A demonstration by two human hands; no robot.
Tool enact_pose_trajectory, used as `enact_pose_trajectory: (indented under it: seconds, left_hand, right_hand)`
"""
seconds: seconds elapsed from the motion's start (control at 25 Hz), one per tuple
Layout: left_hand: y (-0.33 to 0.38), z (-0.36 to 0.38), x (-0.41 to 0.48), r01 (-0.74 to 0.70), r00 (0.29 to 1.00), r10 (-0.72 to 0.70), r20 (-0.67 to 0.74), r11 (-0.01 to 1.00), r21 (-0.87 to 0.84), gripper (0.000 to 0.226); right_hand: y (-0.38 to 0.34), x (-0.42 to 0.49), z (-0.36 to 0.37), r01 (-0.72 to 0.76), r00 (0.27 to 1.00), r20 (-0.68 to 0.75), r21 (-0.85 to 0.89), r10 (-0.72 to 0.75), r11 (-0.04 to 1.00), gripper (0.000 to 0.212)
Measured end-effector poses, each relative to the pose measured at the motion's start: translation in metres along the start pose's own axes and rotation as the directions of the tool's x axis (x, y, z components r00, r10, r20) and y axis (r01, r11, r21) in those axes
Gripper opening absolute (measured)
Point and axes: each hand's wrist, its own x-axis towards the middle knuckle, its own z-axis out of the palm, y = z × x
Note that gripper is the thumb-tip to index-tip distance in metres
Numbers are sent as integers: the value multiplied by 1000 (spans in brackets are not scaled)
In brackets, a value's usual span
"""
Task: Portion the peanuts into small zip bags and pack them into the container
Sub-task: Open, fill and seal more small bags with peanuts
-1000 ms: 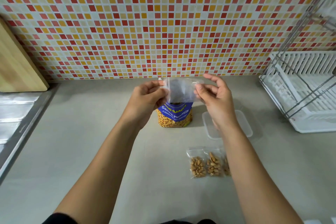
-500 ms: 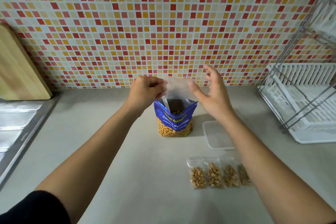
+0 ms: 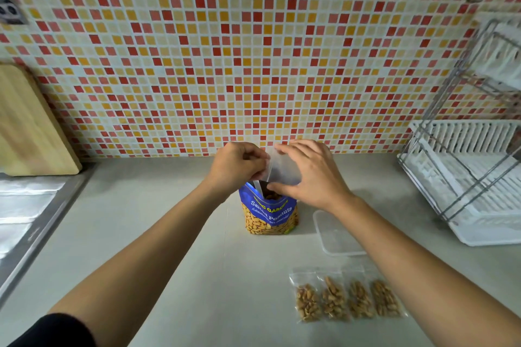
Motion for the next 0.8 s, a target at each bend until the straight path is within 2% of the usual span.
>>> enact_pose_trajectory:
  seconds: [0.16, 0.28, 0.4, 0.52, 0.6, 0.68, 0.76, 0.8]
  left_hand:
    - [-1, 1, 0, -23, 1000, 23, 0, 999, 42, 11]
    - [-6, 2, 3, -85, 996, 91, -25, 981, 175, 11]
    - [-10, 6, 7, -109, 991, 125, -39, 954, 279, 12]
    - [-12, 9, 11, -107, 993, 117, -18, 953, 285, 11]
    - [-14, 7, 18, -81, 991, 105, -84, 965, 248, 10]
    - [-23, 0, 30, -31, 978, 85, -193, 963, 266, 24]
    - [-39, -3, 43, 33, 983, 37, -180, 928, 370, 38]
    - [-46, -2, 47, 51, 990, 6, -141, 917, 395, 40]
  right_hand:
    - [-5, -1, 4, -1, 999, -50, -33, -1, 999, 75]
    - [-4, -1, 8, -13, 992, -125, 30, 16, 999, 64]
    - [-3, -3, 15, -43, 989, -134, 113, 58, 993, 54]
    - [-4, -3, 20, -86, 987, -118, 154, 105, 984, 50]
    - [-2, -4, 20, -120, 978, -144, 209, 152, 970, 48]
    - [3, -6, 16, -215, 957, -90, 416, 275, 884, 48]
    - [9, -8, 11, -335, 927, 78, 612, 367, 717, 51]
    - [12, -10, 10, -371, 916, 141, 652, 376, 661, 53]
